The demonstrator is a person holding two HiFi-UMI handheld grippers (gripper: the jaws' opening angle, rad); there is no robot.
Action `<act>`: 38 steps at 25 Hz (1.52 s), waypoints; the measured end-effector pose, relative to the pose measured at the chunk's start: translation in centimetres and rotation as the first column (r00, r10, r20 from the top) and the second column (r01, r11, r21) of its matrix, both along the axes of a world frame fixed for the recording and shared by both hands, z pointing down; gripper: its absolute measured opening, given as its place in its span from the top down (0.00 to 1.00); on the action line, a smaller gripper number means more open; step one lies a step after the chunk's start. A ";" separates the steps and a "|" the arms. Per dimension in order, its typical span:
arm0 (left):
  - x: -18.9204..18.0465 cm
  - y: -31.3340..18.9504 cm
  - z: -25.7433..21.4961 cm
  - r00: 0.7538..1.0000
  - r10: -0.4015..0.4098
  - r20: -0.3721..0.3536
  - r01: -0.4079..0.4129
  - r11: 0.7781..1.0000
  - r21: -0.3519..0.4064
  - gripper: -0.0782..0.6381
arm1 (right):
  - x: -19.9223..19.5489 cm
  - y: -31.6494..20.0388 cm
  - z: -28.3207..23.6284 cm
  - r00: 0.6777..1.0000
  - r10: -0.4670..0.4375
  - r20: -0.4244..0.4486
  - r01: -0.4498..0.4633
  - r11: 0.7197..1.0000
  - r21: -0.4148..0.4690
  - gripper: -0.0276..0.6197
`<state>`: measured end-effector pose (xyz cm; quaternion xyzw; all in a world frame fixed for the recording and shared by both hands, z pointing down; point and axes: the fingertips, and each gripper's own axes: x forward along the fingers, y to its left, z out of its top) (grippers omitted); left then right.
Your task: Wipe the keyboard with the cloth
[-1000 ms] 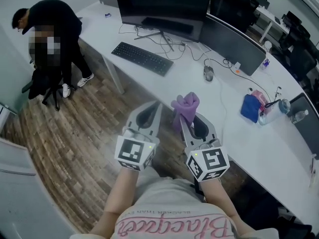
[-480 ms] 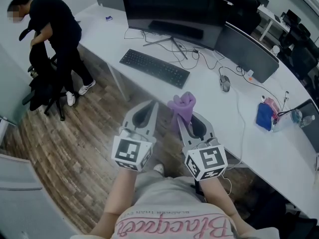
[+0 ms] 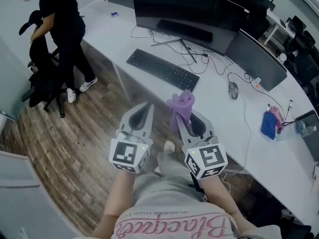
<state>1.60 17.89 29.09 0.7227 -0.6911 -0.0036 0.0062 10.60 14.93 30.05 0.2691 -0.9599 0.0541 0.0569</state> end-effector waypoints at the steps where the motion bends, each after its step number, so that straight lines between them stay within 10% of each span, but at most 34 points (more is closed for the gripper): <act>1: -0.5 -0.2 0.0 1.000 -0.007 0.003 0.007 1.000 -0.001 0.88 | -0.6 -0.3 0.1 1.000 -0.009 0.000 0.009 1.000 -0.001 0.82; 16: -10.8 -8.2 1.3 0.997 -0.066 0.033 0.067 0.997 -0.024 0.88 | -11.8 -8.3 1.5 0.996 -0.089 0.017 0.089 0.996 -0.020 0.82; 38: -19.0 -25.2 4.1 0.998 0.061 0.030 -0.057 0.991 -0.123 0.88 | -20.1 -24.0 4.2 1.000 0.015 0.003 -0.015 0.993 -0.121 0.82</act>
